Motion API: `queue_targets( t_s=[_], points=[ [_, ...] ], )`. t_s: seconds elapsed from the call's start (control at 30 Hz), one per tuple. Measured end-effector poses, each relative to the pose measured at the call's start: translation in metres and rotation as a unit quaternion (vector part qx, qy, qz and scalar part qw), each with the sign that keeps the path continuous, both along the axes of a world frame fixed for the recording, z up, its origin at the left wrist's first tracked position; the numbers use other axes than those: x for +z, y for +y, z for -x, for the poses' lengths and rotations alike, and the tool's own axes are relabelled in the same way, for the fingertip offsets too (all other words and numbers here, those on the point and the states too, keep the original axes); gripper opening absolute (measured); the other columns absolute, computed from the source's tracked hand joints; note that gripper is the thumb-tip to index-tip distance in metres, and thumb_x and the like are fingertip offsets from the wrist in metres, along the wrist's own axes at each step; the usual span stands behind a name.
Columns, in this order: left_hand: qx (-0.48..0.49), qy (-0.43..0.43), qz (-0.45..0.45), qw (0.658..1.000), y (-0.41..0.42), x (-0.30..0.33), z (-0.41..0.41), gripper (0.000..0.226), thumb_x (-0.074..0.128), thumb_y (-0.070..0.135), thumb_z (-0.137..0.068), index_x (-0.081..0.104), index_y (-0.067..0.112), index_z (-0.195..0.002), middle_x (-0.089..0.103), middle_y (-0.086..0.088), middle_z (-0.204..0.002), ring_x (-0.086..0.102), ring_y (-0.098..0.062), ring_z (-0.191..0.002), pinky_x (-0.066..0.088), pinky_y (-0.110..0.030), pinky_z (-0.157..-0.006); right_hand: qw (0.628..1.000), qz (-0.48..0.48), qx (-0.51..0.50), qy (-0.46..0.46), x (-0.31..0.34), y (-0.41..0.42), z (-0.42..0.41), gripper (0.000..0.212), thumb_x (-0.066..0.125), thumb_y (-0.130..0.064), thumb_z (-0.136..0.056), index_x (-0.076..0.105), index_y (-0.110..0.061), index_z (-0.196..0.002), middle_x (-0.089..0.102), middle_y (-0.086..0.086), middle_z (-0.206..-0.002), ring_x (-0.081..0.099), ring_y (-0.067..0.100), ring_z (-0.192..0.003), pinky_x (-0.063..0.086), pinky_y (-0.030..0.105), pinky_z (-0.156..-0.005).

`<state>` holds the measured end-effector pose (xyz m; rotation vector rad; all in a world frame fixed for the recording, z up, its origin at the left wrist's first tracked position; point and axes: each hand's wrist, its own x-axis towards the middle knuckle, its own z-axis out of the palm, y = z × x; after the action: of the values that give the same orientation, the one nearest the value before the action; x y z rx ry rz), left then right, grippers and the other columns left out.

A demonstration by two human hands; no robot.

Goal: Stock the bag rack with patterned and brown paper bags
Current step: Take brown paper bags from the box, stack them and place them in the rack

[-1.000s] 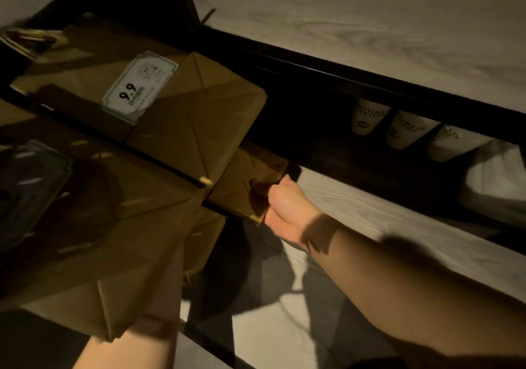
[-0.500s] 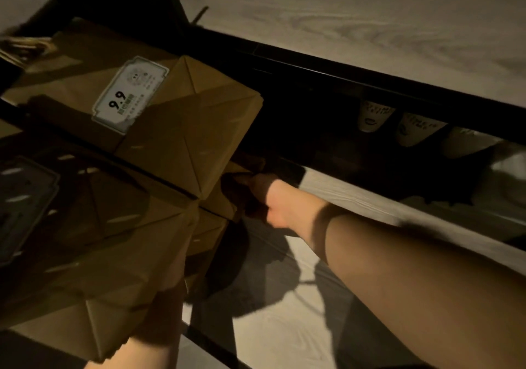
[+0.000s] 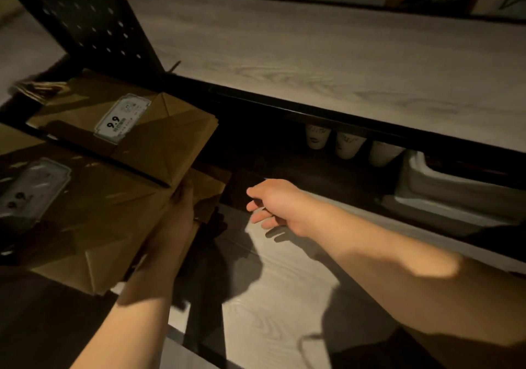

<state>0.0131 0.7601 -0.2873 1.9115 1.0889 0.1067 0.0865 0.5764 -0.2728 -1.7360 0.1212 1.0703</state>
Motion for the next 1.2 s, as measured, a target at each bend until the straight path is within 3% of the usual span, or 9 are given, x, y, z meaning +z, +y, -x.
queue_targets(
  t_s=[0.13,0.27,0.4,0.5,0.6,0.9,1.0,1.07,1.2],
  points=[
    [-0.080,-0.063,-0.169,0.980,-0.047,0.004,0.026,0.058,0.047,0.056,-0.100,0.049,0.020,-0.145,0.052,-0.013,-0.148,0.046,-0.036,-0.138,0.034,-0.048,-0.116,0.996,0.016,0.046,-0.075,0.040,-0.046,0.014,0.026,0.053,-0.034,-0.107,0.061,-0.018,-0.126,0.071,0.006,-0.112,0.073,0.021,-0.098,0.057,0.035,-0.081],
    [-0.108,-0.135,-0.057,0.983,-0.110,0.024,0.025,0.030,0.056,0.037,-0.104,0.060,0.021,-0.129,0.059,0.005,-0.121,0.057,-0.018,-0.111,0.041,-0.032,-0.093,0.987,0.057,0.085,-0.127,0.082,-0.105,0.031,0.019,0.055,-0.034,-0.106,0.063,-0.021,-0.118,0.072,0.006,-0.111,0.074,0.026,-0.103,0.059,0.039,-0.087],
    [-0.201,-0.211,0.031,0.956,-0.184,0.069,0.024,0.017,0.052,0.042,-0.103,0.067,0.042,-0.109,0.070,0.005,-0.092,0.066,-0.016,-0.087,0.052,-0.037,-0.081,0.970,0.093,0.120,-0.190,0.133,-0.172,0.050,0.022,0.057,-0.037,-0.105,0.064,-0.023,-0.121,0.073,0.002,-0.109,0.075,0.022,-0.099,0.059,0.038,-0.087],
    [-0.273,-0.266,0.101,0.919,-0.250,0.112,0.020,0.019,0.051,0.037,-0.105,0.070,0.038,-0.108,0.073,-0.003,-0.089,0.070,-0.023,-0.086,0.056,-0.037,-0.078,0.960,0.100,0.117,-0.234,0.180,-0.235,0.067,0.019,0.057,-0.038,-0.104,0.065,-0.028,-0.118,0.074,-0.002,-0.108,0.076,0.017,-0.095,0.060,0.037,-0.088],
    [-0.334,-0.306,0.162,0.877,-0.309,0.153,0.022,0.023,0.049,0.034,-0.105,0.071,0.031,-0.109,0.073,-0.002,-0.086,0.067,-0.015,-0.077,0.054,-0.024,-0.066,0.952,0.096,0.090,-0.276,0.223,-0.303,0.085,0.018,0.057,-0.038,-0.105,0.065,-0.027,-0.116,0.076,-0.003,-0.105,0.076,0.014,-0.091,0.062,0.036,-0.087],
    [-0.482,-0.298,0.267,0.779,-0.498,0.206,0.049,0.029,0.045,0.035,-0.106,0.070,0.023,-0.113,0.069,0.001,-0.081,0.059,-0.008,-0.063,0.051,-0.017,-0.060,0.941,0.120,-0.109,-0.296,0.257,-0.514,0.145,0.015,0.056,-0.027,-0.106,0.069,-0.020,-0.108,0.077,0.007,-0.090,0.077,0.026,-0.085,0.062,0.037,-0.076],
    [-0.498,-0.290,0.253,0.777,-0.550,0.207,0.058,0.025,0.049,0.039,-0.104,0.071,0.029,-0.109,0.070,0.004,-0.081,0.059,-0.016,-0.071,0.051,-0.030,-0.070,0.937,0.156,-0.123,-0.288,0.243,-0.562,0.153,0.014,0.056,-0.028,-0.106,0.069,-0.021,-0.107,0.077,0.006,-0.088,0.077,0.022,-0.081,0.063,0.038,-0.077],
    [-0.507,-0.262,0.227,0.790,-0.581,0.202,0.061,0.020,0.053,0.041,-0.102,0.072,0.034,-0.104,0.073,0.006,-0.081,0.060,-0.013,-0.070,0.051,-0.029,-0.071,0.936,0.209,-0.106,-0.263,0.229,-0.590,0.153,0.014,0.058,-0.033,-0.105,0.068,-0.025,-0.108,0.078,0.002,-0.091,0.078,0.018,-0.082,0.063,0.037,-0.078],
    [-0.515,-0.197,0.169,0.817,-0.620,0.177,0.061,0.018,0.057,0.044,-0.100,0.072,0.034,-0.098,0.074,0.012,-0.079,0.063,-0.006,-0.071,0.052,-0.028,-0.075,0.914,0.356,0.048,-0.187,0.190,-0.628,0.146,0.020,0.058,-0.042,-0.104,0.065,-0.029,-0.117,0.069,0.000,-0.110,0.070,0.018,-0.100,0.062,0.038,-0.088]
  ],
)
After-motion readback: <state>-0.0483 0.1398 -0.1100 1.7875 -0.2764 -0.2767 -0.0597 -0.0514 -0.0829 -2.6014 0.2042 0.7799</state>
